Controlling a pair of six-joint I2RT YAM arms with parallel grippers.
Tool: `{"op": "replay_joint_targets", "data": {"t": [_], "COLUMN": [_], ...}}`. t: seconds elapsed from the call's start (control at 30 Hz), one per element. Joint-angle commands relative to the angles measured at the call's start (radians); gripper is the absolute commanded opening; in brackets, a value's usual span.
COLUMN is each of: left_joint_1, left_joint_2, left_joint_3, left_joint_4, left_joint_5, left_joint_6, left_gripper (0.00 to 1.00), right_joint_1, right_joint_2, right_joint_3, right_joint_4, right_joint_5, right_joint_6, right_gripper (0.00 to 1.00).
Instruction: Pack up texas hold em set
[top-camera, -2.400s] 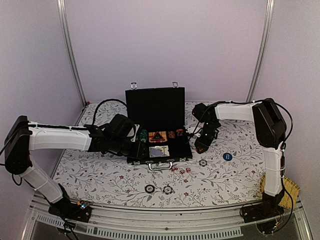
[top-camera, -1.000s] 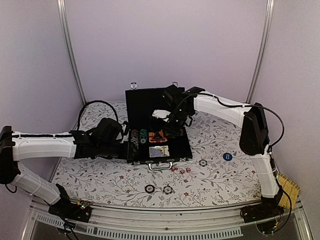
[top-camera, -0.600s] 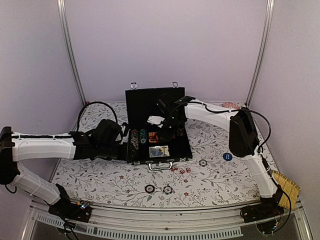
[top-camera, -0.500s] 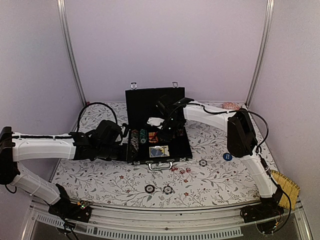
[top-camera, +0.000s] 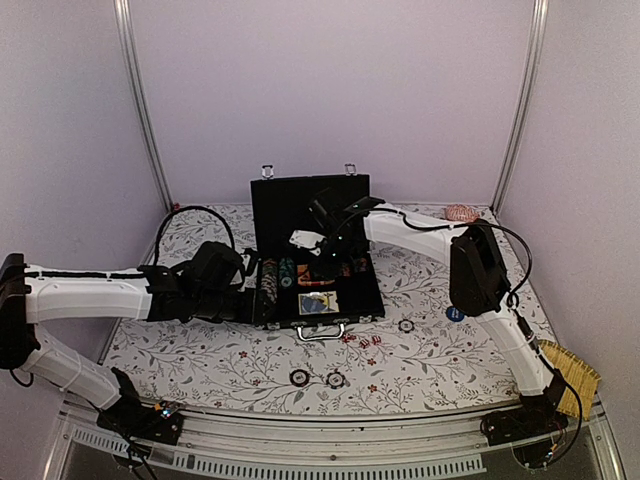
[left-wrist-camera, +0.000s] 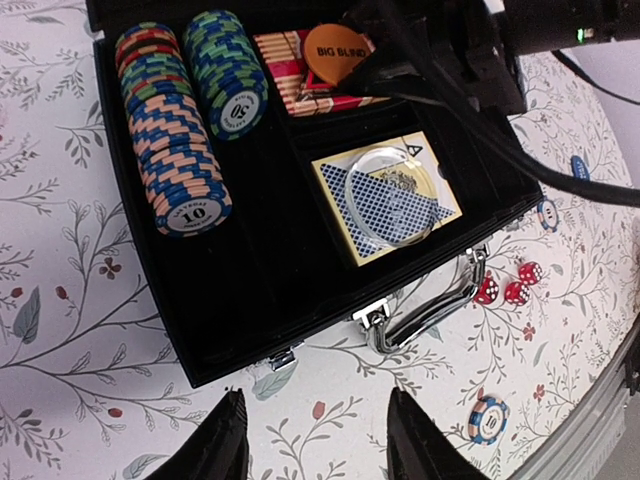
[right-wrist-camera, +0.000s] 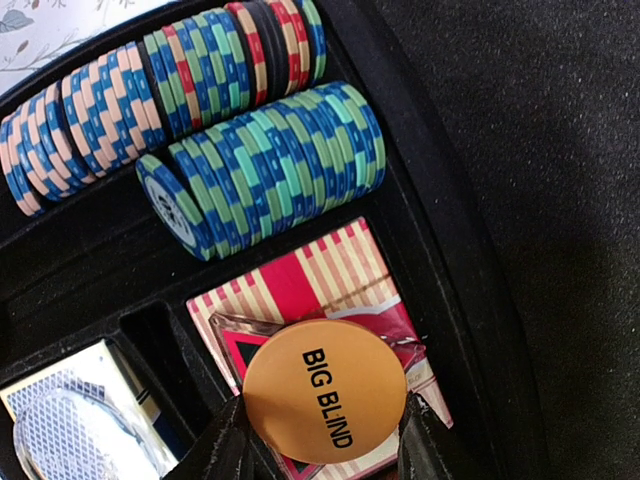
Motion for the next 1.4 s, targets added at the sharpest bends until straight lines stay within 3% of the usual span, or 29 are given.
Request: {"op": "replay_joint_targets", "data": {"t": [0.0, 0.93, 1.17, 1.37], "left_joint_1": [0.004, 0.004, 0.004, 0.004], "left_joint_2": [-0.003, -0.016, -0.038, -0.025], "left_joint_3": [-0.014, -0.007, -0.004, 0.020], "left_joint_4": [0.024, 0.017, -0.003, -0.016], "left_joint_5": [0.006, 0.009, -0.007, -0.008], "left_joint_6": [0.005, -0.004, -0.005, 0.001], "left_gripper": [0.48, 0.48, 0.48, 0.49], "right_joint_1": [0.004, 0.006, 0.005, 0.003], "right_joint_2": [0.048, -0.058, -0.241, -0.448], "right_joint_3": [0.015, 0.000, -0.168, -0.406], "right_joint_4": [0.015, -0.027, -0.012, -0.021], "right_joint_5": [0.017, -0.002, 0.003, -0.024], "right_joint_6": [-0.005, 0.025, 0.032, 0.055], "right_gripper": [0.47, 0.69, 0.69, 0.69]}}
